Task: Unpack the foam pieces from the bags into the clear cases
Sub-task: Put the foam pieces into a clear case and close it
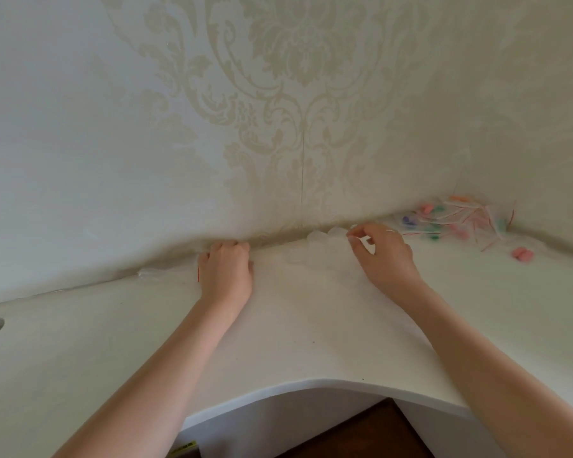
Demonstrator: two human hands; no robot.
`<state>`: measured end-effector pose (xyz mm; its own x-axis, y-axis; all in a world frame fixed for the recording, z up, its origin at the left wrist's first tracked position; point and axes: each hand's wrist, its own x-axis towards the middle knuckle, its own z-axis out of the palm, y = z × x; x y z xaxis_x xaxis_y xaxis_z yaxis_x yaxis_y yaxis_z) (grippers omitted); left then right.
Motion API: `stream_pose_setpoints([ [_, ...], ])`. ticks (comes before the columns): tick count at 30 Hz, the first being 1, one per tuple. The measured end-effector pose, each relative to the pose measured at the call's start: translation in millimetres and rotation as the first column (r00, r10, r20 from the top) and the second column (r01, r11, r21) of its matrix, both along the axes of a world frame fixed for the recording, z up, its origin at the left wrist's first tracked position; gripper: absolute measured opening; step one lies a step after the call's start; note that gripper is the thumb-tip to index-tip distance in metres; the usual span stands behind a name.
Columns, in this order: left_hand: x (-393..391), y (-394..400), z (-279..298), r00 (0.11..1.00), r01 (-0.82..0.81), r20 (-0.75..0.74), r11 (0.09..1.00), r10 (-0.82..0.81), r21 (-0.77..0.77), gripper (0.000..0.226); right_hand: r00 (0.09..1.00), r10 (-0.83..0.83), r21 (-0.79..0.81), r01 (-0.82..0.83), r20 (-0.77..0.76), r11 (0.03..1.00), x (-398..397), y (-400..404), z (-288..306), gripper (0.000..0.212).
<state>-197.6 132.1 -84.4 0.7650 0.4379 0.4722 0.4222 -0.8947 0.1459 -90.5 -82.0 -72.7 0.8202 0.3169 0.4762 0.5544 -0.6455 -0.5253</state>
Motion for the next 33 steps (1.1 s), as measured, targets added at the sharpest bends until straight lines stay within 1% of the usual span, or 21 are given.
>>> stream_pose_setpoints([
  [2,-0.1,-3.0,0.6,0.997,0.029,0.068,0.999,-0.03,0.026,0.027,0.987,-0.146,0.033,0.144,0.071,0.989,12.3,-17.5,4.4,0.021],
  [5,2.8,-7.4,-1.6,0.979,0.108,0.171,0.993,-0.116,0.055,0.024,0.904,-0.402,0.076,0.395,0.147,0.915,40.1,-59.9,14.4,0.032],
  [6,4.7,-9.4,-3.1,0.969,0.149,0.19,0.987,-0.158,0.063,0.024,0.871,-0.464,0.052,0.462,0.16,0.885,49.8,-75.9,15.8,0.038],
  [8,9.3,-17.5,-6.0,0.936,0.264,0.213,0.96,-0.279,0.098,0.027,0.818,-0.558,-0.123,0.574,0.139,0.81,67.2,-108.8,10.1,0.05],
  [10,11.4,-29.5,-8.0,0.867,0.416,0.233,0.898,-0.44,0.145,0.028,0.769,-0.638,-0.347,0.611,0.048,0.711,81.0,-137.3,-5.7,0.058],
  [11,11.3,-35.6,-8.5,0.829,0.482,0.234,0.861,-0.508,0.162,0.029,0.739,-0.673,-0.412,0.608,-0.016,0.678,86.0,-148.4,-13.4,0.059],
  [13,10.0,-44.2,-10.1,0.778,0.567,0.214,0.807,-0.591,0.168,0.03,0.69,-0.713,-0.432,0.61,-0.122,0.664,91.6,-160.8,-22.1,0.055],
  [15,9.4,-45.7,-12.8,0.762,0.605,0.185,0.784,-0.621,0.136,0.032,0.695,-0.709,-0.409,0.616,-0.122,0.674,92.4,-161.2,-22.2,0.046],
  [19,7.8,-46.5,-14.6,0.758,0.634,0.135,0.769,-0.638,0.077,0.04,0.751,-0.659,-0.226,0.648,0.035,0.727,85.0,-156.4,-22.1,0.028],
  [21,6.8,-48.7,-13.5,0.74,0.656,0.153,0.753,-0.655,0.052,0.04,0.77,-0.633,-0.064,0.638,0.08,0.768,76.6,-155.0,-14.6,0.021],
  [23,3.4,-53.4,-9.7,0.728,0.673,0.239,0.736,-0.643,-0.071,0.033,0.819,-0.563,0.23,0.53,0.111,0.816,61.3,-141.3,0.6,0.018],
  [24,0.9,-58.3,-6.2,0.724,0.682,0.289,0.714,-0.626,-0.159,0.028,0.859,-0.492,0.351,0.421,0.142,0.836,49.7,-128.8,10.2,0.016],
  [25,-0.9,-65.5,-2.2,0.721,0.688,0.337,0.683,-0.605,-0.245,0.025,0.902,-0.395,0.426,0.293,0.175,0.856,36.0,-112.6,20.5,0.014],
  [26,-0.3,-73.3,1.6,0.72,0.693,0.373,0.633,-0.585,-0.345,0.027,0.947,-0.269,0.476,0.157,0.177,0.865,21.7,-94.1,29.8,0.011],
  [27,2.6,-82.3,6.8,0.725,0.687,0.395,0.547,-0.564,-0.479,0.03,0.984,-0.118,0.533,0.031,0.13,0.845,7.8,-74.3,37.7,0.01],
  [28,8.4,-90.7,12.3,0.733,0.663,0.423,0.42,-0.533,-0.619,0.033,0.998,0.055,0.62,-0.07,0.043,0.781,-5.8,-54.1,43.8,0.011],
  [29,15.1,-97.7,18.0,0.747,0.624,0.45,0.281,-0.49,-0.73,0.034,0.974,0.222,0.714,-0.121,-0.049,0.69,-17.5,-36.0,47.4,0.013],
  [30,21.8,-104.1,22.7,0.752,0.596,0.495,0.128,-0.436,-0.792,0.031,0.929,0.349,0.784,-0.124,-0.125,0.609,-25.3,-21.4,48.5,0.013],
  [31,27.7,-108.4,25.3,0.755,0.592,0.557,-0.008,-0.345,-0.806,0.022,0.887,0.426,0.82,-0.108,-0.176,0.562,-30.4,-10.0,47.0,0.014],
  [32,31.5,-110.5,27.4,0.753,0.619,0.624,-0.099,-0.21,-0.779,0.012,0.866,0.456,0.823,-0.098,-0.206,0.559,-32.1,-2.6,42.4,0.015],
  [33,33.4,-108.9,27.7,0.738,0.665,0.672,-0.104,-0.055,-0.739,0.012,0.864,0.455,0.803,-0.107,-0.217,0.586,-32.5,2.6,35.8,0.017],
])
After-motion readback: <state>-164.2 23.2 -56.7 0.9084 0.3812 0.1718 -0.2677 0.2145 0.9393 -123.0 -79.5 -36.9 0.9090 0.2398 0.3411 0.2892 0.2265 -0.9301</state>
